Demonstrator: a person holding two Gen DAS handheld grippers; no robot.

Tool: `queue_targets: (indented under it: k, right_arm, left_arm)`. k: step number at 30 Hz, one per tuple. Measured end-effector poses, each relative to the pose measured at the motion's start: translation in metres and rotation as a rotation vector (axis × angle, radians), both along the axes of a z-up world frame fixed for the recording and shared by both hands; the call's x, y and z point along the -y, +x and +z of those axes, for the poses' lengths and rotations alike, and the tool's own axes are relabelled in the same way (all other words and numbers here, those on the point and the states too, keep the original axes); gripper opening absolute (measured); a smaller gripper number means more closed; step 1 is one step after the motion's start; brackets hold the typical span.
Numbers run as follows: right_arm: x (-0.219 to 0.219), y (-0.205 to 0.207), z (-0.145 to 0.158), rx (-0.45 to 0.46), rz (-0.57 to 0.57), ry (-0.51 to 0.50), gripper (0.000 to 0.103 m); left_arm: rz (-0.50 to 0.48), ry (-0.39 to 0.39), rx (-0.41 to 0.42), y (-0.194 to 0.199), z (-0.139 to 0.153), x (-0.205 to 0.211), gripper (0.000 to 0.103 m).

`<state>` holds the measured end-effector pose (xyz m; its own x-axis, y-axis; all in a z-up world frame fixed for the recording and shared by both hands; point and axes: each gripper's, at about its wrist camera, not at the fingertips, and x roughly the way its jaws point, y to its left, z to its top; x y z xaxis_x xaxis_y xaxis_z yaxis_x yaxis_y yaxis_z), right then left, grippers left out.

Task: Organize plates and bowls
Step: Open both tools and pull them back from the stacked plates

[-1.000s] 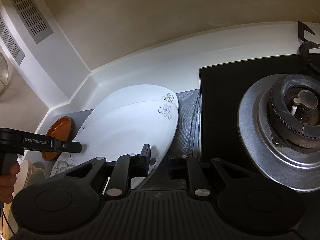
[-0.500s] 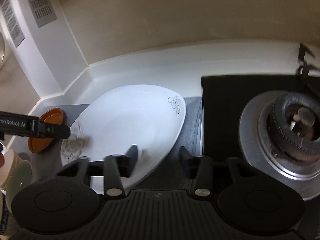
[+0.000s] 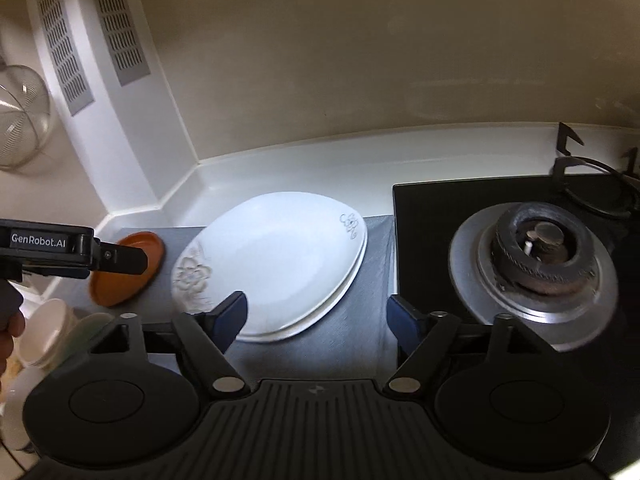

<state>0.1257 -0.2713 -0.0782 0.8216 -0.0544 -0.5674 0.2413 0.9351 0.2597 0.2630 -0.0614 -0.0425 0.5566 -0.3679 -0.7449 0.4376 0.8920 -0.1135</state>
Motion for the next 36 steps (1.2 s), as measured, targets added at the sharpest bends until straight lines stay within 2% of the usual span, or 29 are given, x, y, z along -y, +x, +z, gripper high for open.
queue_targets:
  k: [4, 12, 18, 26, 36]
  right_arm:
    - [-0.017, -0.021, 0.015, 0.024, -0.027, -0.001, 0.085]
    - [-0.055, -0.066, 0.042, 0.055, -0.06, -0.082, 0.091]
    - [-0.076, -0.094, 0.052, 0.084, -0.098, -0.102, 0.091]
    - [-0.079, -0.122, 0.055, 0.112, -0.156, -0.099, 0.093]
    - [-0.07, -0.127, 0.058, 0.136, -0.149, -0.092, 0.093]
  left_arm:
    - [-0.01, -0.045, 0.019, -0.026, 0.012, -0.017, 0.103]
    - [-0.084, -0.111, 0.035, -0.074, 0.03, -0.037, 0.103]
    - [-0.149, -0.112, 0.085, -0.103, 0.044, -0.04, 0.103]
    - [-0.17, -0.108, 0.124, -0.12, 0.054, -0.038, 0.103]
    - [-0.129, -0.103, 0.159, -0.121, 0.065, -0.04, 0.103]
